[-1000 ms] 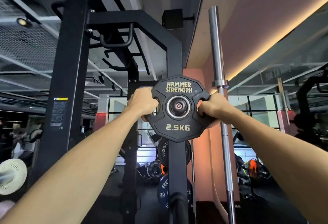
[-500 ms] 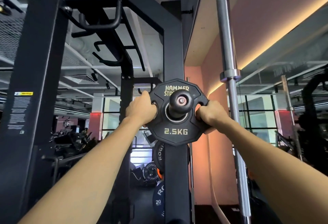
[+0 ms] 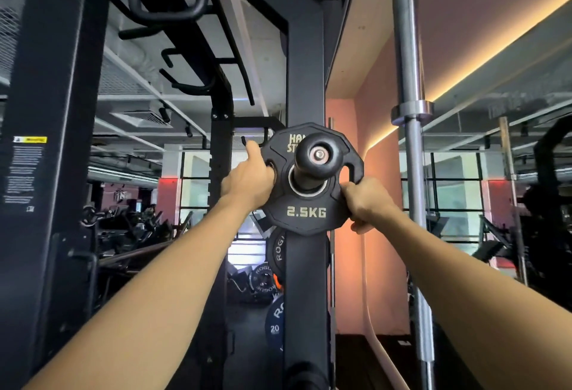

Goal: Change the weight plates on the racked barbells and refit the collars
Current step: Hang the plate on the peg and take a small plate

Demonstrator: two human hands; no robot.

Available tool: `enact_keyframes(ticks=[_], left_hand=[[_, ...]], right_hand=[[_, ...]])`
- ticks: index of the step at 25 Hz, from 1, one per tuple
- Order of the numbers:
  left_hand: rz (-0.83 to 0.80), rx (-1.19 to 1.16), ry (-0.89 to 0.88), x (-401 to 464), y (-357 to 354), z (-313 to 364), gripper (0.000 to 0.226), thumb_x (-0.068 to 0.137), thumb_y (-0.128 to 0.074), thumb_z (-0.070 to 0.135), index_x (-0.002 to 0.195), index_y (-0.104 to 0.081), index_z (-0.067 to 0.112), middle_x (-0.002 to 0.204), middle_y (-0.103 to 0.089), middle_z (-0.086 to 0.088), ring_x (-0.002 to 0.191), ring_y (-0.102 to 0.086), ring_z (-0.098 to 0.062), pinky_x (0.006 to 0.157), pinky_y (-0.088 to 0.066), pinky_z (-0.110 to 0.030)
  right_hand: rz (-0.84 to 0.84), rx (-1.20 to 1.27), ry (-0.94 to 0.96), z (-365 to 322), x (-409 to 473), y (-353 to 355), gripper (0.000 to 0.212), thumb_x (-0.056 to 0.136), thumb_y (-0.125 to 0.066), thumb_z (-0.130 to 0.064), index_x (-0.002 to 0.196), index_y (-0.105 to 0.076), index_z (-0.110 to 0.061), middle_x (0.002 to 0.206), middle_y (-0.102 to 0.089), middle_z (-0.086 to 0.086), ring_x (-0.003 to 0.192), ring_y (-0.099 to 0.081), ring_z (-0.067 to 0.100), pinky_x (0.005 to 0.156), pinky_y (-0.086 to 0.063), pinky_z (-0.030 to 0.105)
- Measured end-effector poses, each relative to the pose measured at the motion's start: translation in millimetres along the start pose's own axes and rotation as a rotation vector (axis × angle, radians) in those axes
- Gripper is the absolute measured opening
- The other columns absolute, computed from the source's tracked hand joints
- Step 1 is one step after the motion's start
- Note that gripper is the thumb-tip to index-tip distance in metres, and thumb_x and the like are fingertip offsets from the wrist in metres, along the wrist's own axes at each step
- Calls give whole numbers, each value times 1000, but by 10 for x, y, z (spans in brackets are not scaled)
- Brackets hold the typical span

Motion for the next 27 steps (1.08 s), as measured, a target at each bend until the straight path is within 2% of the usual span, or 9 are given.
enact_keyframes(ticks=[3, 5, 8, 11, 14, 17, 20, 24, 27], left_hand=[[-139, 20, 59, -329, -123, -177, 29, 100, -17, 44, 104, -25, 16, 76, -66, -17, 61, -63, -34, 77, -48, -42], [-223, 81, 58, -611, -219, -337, 32, 100, -14, 46, 107, -31, 20, 83, -68, -16, 73, -66, -37, 83, -50, -46], [-429, 197, 38, -1149, -431, -600, 31, 93, -35, 54, 109, -42, 29, 109, -65, -12, 97, -61, -36, 88, -49, -43], [-525, 152, 79, -1639, -371, -802, 48, 80, -54, 66, 116, -46, 34, 122, -56, -3, 110, -55, -28, 94, -46, -41], [-524, 204, 120, -2015, -70, -1016, 60, 74, -56, 73, 120, -48, 34, 129, -52, -2, 113, -53, -26, 96, -45, -43], [-473, 259, 215, -2292, 416, -1316, 64, 74, -57, 73, 123, -48, 34, 135, -51, -2, 118, -53, -27, 97, -45, -44], [-437, 354, 287, -2591, 1072, -1607, 62, 76, -57, 72, 123, -47, 33, 126, -52, -1, 113, -54, -26, 94, -45, -43], [-362, 438, 423, -3020, 2118, -2145, 60, 76, -60, 68, 121, -49, 30, 125, -54, -2, 110, -53, -26, 92, -45, -40], [-323, 472, 467, -3294, 2796, -2431, 60, 78, -63, 63, 125, -49, 28, 121, -52, 0, 112, -52, -26, 87, -42, -36]], right_hand=[[1, -66, 13, 101, -190, -39, 59, 91, -27, -63, 96, -48, -8, 68, -68, 16, 47, -67, 31, 71, -57, 45], [0, -133, 50, 146, -346, -25, 58, 89, -26, -67, 95, -47, -13, 75, -69, 13, 63, -70, 33, 77, -55, 45], [-159, -316, 133, 321, -689, -201, 52, 92, -41, -60, 98, -53, -9, 93, -63, 12, 90, -63, 32, 80, -47, 34], [-386, -352, 137, 553, -1139, -490, 73, 84, -53, -67, 131, -49, -11, 130, -59, 6, 117, -56, 26, 95, -43, 34], [-526, -364, 186, 512, -1502, -801, 84, 76, -56, -73, 140, -41, -21, 143, -50, -1, 129, -49, 22, 109, -38, 41], [-580, -337, 278, 158, -1841, -1111, 76, 77, -57, -71, 136, -44, -26, 138, -53, -2, 129, -48, 24, 108, -36, 45], [-661, -272, 343, -284, -2252, -1477, 74, 78, -59, -68, 138, -42, -27, 146, -45, -2, 133, -44, 25, 111, -32, 45], [-745, -223, 463, -1013, -2898, -2019, 76, 76, -60, -69, 136, -42, -26, 144, -47, 0, 131, -45, 25, 110, -33, 44], [-770, -191, 522, -1539, -3344, -2356, 73, 78, -60, -68, 137, -42, -28, 142, -48, -1, 130, -45, 24, 101, -37, 38]])
Point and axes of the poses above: each hand's wrist, its own x-axis towards the middle knuckle, its own y-axis out of the back of the hand, z = x × y, the point moved 10 cm from there along x, towards the middle knuckle
